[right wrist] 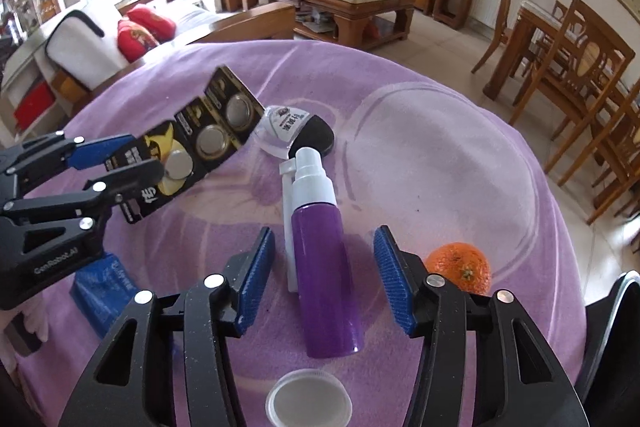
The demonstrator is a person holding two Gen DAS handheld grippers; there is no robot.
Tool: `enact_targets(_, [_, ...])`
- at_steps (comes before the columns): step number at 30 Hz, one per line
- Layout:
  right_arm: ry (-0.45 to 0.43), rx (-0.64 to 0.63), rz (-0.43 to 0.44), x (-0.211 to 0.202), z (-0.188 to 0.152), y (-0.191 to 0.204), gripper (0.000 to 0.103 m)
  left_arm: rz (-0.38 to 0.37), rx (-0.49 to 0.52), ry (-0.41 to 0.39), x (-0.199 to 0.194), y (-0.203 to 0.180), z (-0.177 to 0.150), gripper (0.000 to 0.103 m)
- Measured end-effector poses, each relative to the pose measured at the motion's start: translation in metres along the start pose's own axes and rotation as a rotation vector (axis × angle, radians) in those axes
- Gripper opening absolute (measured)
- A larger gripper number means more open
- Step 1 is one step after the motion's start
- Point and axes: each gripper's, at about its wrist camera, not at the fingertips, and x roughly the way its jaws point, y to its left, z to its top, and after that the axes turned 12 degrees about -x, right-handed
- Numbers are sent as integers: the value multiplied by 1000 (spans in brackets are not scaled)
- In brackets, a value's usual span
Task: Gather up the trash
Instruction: 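Grasp the black coin-battery card with the left gripper while the right grasps the purple spray bottle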
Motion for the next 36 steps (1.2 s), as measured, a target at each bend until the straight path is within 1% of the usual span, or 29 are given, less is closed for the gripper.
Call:
enact_targets(1, [-1,7,3,0,1,-1,32,-2,-2,3,0,0,-1,41])
enact_targets(2, [-2,12,6,-1,1,-2,30,-5,-1,8,1,0,-1,40])
enact_targets(4, [-10,32,28,-4,-1,-4,30,-13,-9,11,1,1,0,41])
enact_targets(6, [-33,57,40,-11,-5,-7,30,-47,-20,16,0,2,1,42])
enact_targets(7, [-52,77,54,-14,-7,-9,30,-67,-22,18,-1,1,1,45])
enact_targets(8, [-69,101,69,-18,-10,-12,30,-78,-25,15,-3,0,1,49])
enact_targets(9, [-87,128,85,-21,-13,-15,30,-84,-26,14,-2,-2,2,66])
enact_targets(10, [-100,148,94,-23,-16,-17,30,-68,-22,6,-2,-4,4,86])
enact_targets(11, [-108,160,92,-23,-19,-17,30,-49,-18,-6,-1,-6,6,90])
enact_targets(12, [-109,162,86,-22,-21,-17,30,-39,-8,-9,1,-9,9,91])
enact_targets(14, [-102,157,82,-21,-25,-18,30,-5,27,24,13,-15,12,92])
enact_targets(16, [-102,154,84,-20,-26,-17,30,68,75,66,29,-23,10,96])
enact_targets(19, [-102,109,45,-19,-26,-6,30,41,49,84,32,-16,14,97])
enact_targets(21, [-107,95,51,-20,-28,-2,30,35,65,86,29,-14,13,91])
enact_targets(23, [-117,93,57,-22,-28,-1,29,44,50,65,21,-7,11,67])
enact_targets(24, [-130,92,51,-24,-28,0,28,46,35,64,17,-1,11,60])
enact_targets(25, [-144,96,50,-28,-29,-2,26,38,25,57,14,3,9,59])
enact_targets(30, [-207,144,73,-42,-33,-13,26,-12,-12,12,-6,17,-5,58])
enact_targets(31, [-219,150,77,-45,-33,-15,25,-29,-15,-4,-13,19,-8,58])
enact_targets(32, [-231,154,82,-49,-33,-17,20,-43,-22,-16,-20,21,-9,58])
enact_targets(36, [-276,155,93,-60,-34,-20,19,-75,-28,-91,-50,21,-11,58])
